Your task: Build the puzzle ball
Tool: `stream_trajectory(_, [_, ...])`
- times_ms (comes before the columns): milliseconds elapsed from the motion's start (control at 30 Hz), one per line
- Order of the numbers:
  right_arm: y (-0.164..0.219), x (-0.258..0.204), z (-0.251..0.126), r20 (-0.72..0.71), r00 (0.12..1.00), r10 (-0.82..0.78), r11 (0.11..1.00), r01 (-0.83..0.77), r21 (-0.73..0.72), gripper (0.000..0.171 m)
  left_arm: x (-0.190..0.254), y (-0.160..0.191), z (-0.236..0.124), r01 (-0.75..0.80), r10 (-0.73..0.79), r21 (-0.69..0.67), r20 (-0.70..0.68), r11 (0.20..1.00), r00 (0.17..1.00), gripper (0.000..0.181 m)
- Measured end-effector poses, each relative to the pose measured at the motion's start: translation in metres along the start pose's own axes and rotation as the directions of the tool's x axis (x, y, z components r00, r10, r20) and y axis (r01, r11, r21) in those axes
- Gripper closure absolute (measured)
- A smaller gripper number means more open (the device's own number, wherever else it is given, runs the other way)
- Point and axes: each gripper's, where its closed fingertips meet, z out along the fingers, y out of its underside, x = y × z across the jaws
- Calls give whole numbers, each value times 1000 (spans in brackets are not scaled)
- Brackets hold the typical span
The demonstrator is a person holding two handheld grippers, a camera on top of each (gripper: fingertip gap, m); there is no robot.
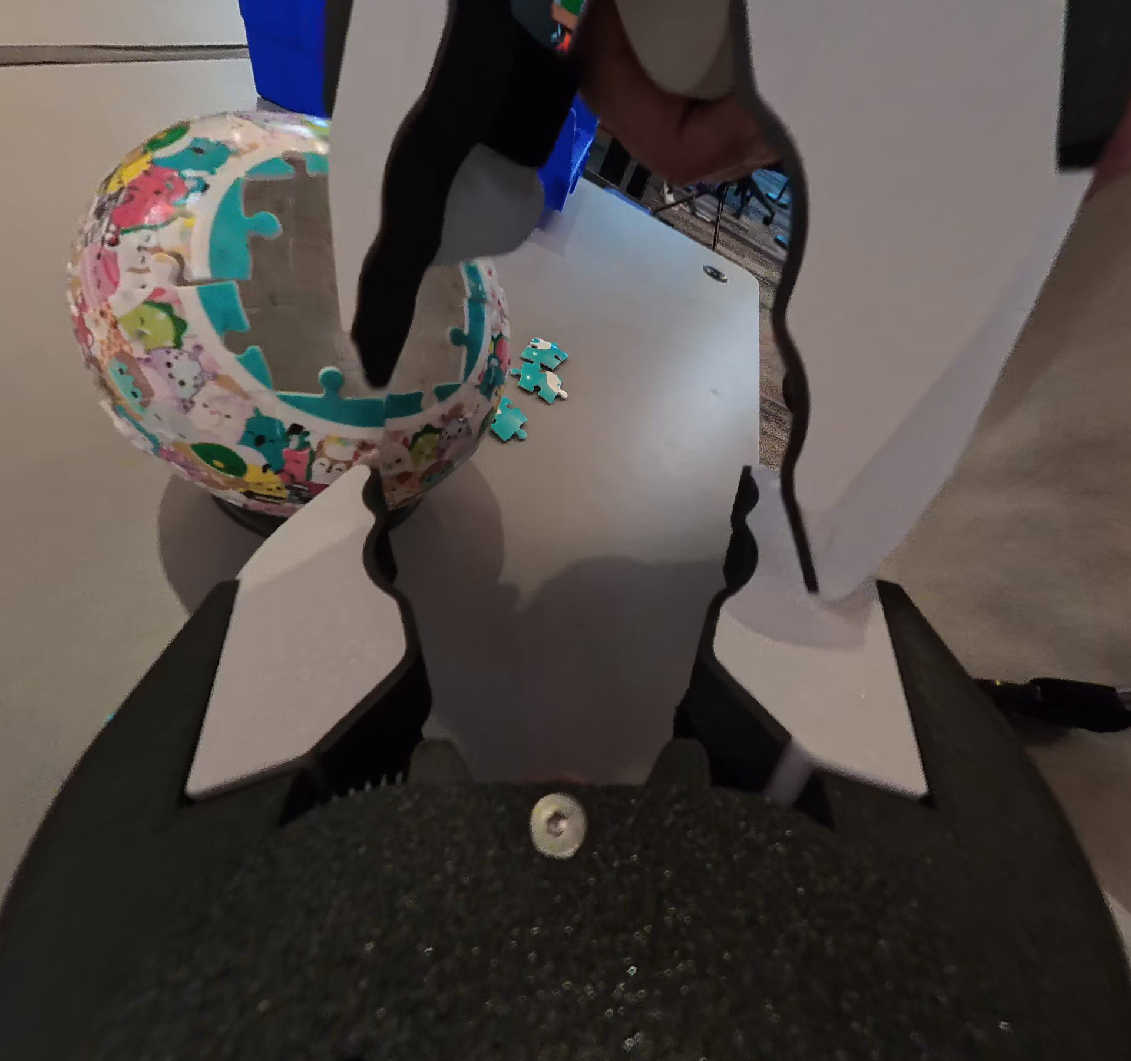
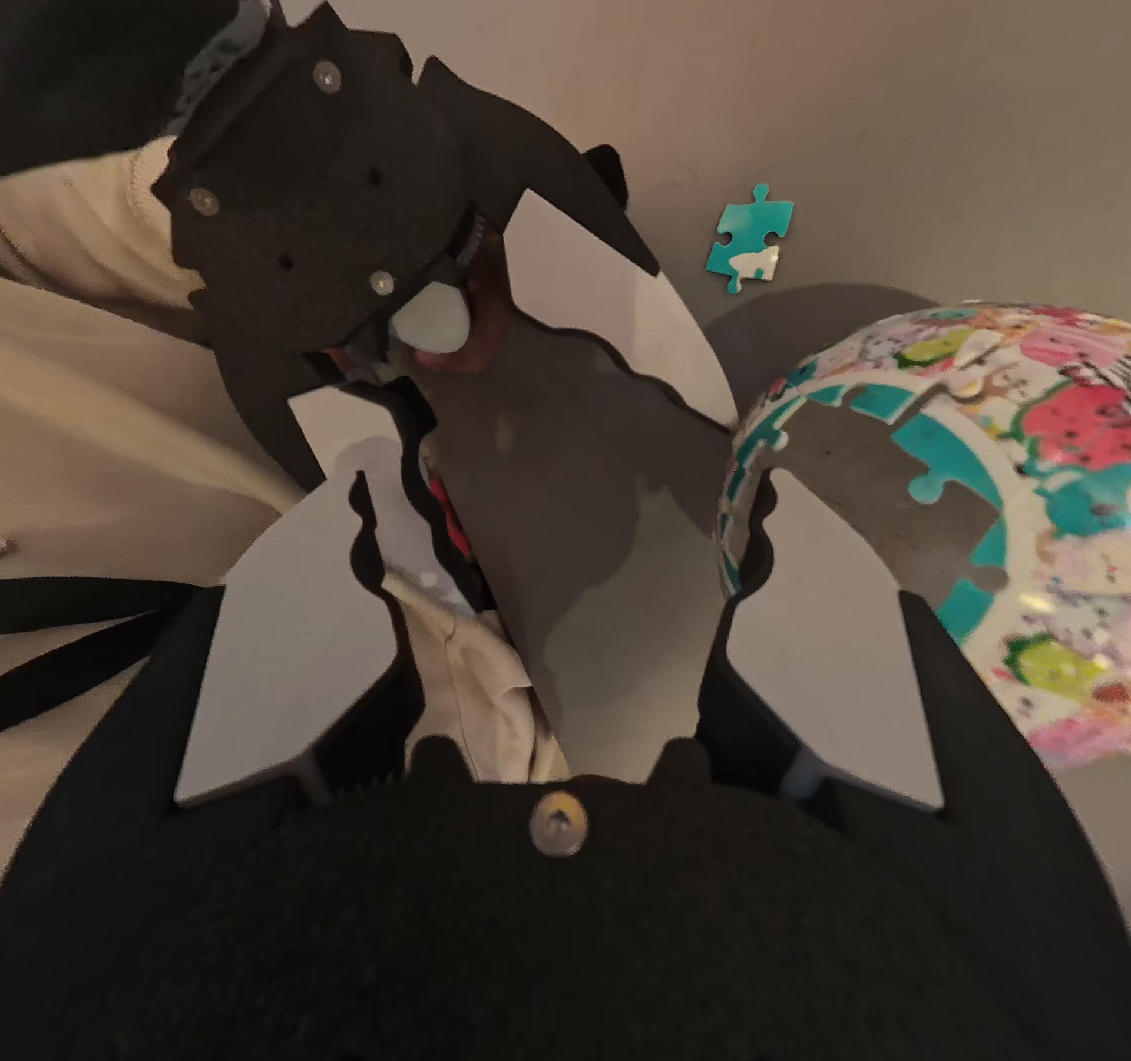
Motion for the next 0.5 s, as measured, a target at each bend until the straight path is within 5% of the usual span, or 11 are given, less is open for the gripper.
stream_trajectory(33, [1,2,-5,-27,1000,-7,1000,7,8,56,-1,1,-2,3,-3,0,3,1000,1000,75])
stream_trajectory(400, [10,53,-68,-319,947,-40,872,189,451,79,-31,-24,-23,13,-21,100,78,995,997,72])
stream_trajectory(500, [18,62,-62,-253,968,-2,833,141,536,76,-28,-40,-20,-25,19,99,59,995,998,71])
